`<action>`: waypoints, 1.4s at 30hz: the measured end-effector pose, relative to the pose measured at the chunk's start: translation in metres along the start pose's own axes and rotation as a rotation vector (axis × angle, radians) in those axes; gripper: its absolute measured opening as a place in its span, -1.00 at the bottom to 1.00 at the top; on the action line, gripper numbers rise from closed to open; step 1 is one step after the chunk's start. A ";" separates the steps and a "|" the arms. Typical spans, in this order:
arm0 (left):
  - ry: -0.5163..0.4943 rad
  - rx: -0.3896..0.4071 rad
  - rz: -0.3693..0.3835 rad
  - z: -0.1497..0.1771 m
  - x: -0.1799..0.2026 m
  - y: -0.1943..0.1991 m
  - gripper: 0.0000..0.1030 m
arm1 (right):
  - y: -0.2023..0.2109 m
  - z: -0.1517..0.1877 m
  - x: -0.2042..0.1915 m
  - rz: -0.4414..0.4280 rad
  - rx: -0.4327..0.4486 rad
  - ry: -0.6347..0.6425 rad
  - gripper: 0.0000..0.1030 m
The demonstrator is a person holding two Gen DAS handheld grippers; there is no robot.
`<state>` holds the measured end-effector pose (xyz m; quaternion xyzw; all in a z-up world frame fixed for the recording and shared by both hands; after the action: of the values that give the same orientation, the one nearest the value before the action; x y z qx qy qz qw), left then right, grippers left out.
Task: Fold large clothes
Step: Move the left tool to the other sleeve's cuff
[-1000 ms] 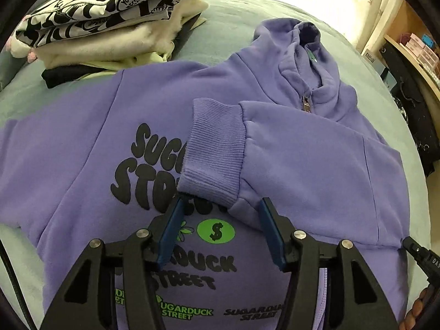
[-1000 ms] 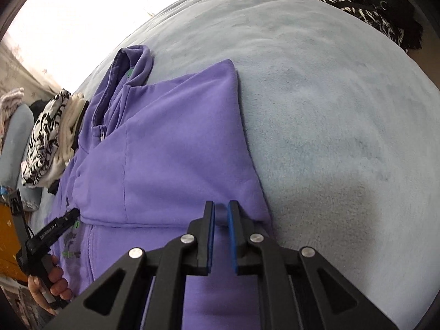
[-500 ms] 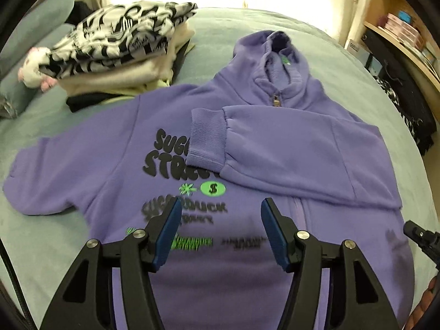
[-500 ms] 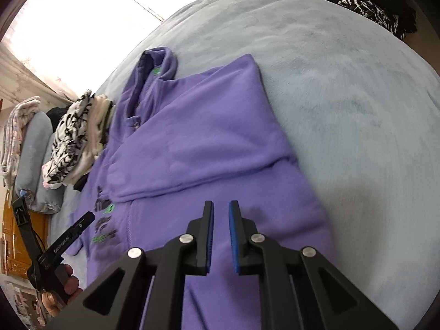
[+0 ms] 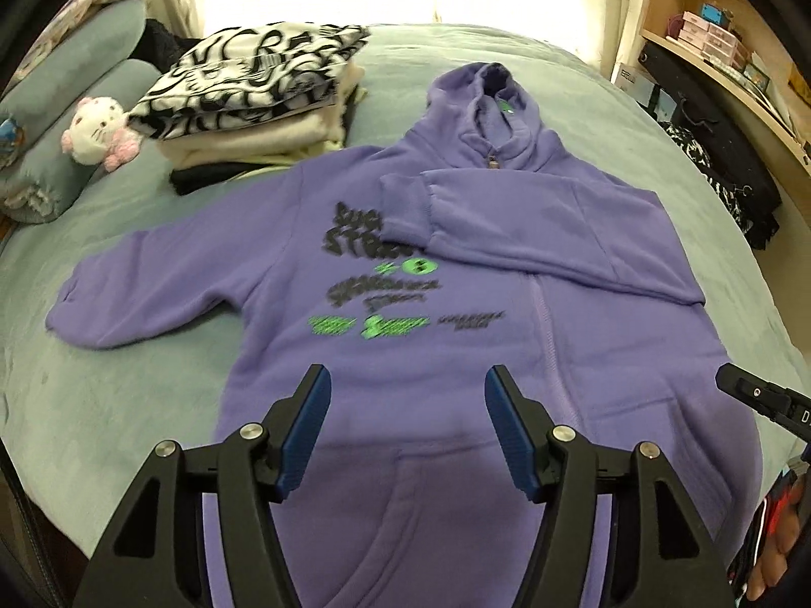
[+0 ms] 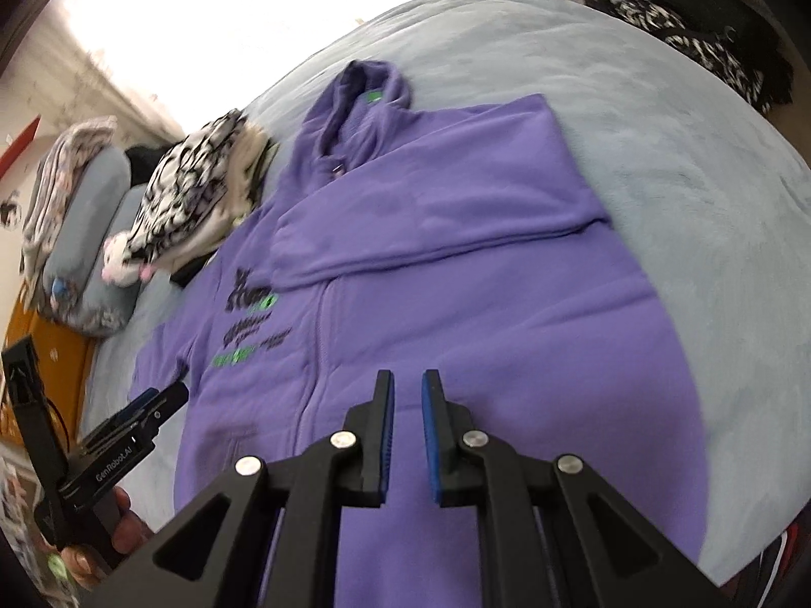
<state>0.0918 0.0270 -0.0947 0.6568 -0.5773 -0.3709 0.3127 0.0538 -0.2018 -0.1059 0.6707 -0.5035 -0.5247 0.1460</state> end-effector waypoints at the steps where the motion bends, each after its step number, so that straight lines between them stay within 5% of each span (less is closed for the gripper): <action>1: 0.007 0.002 -0.005 0.003 -0.006 0.002 0.20 | -0.001 0.004 -0.007 0.003 -0.007 0.015 -0.79; 13: 0.161 -0.007 -0.107 0.025 -0.153 -0.007 0.22 | -0.046 0.024 -0.092 0.035 -0.078 0.191 -0.79; 18: 0.249 -0.014 -0.080 0.021 -0.233 -0.029 0.45 | -0.080 0.019 -0.134 0.041 -0.088 0.255 -0.77; 22: 0.341 -0.047 -0.053 0.017 -0.298 -0.057 0.45 | -0.110 0.008 -0.169 0.062 -0.073 0.314 -0.36; 31: 0.555 -0.076 0.057 0.008 -0.414 -0.133 0.45 | -0.189 -0.008 -0.249 0.039 -0.086 0.416 -0.34; 38: 0.668 -0.143 0.069 0.011 -0.461 -0.198 0.36 | -0.241 0.000 -0.285 0.019 -0.126 0.460 -0.34; 42: 0.679 -0.110 0.052 0.003 -0.468 -0.214 0.34 | -0.257 0.008 -0.286 0.028 -0.166 0.471 -0.34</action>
<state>0.1746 0.5202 -0.2171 0.7099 -0.4362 -0.1535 0.5312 0.1977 0.1530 -0.1357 0.7532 -0.4200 -0.3915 0.3210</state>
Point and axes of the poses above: each gripper's, at about its wrist camera, not at the fingertips, and y roughly against the way its jaws point, x to its right, z to its underside, the point moved 4 cm from there along -y, roughly the way its jaws point, and after that the axes turned 11 degrees about -z, right-handed, at the moved point
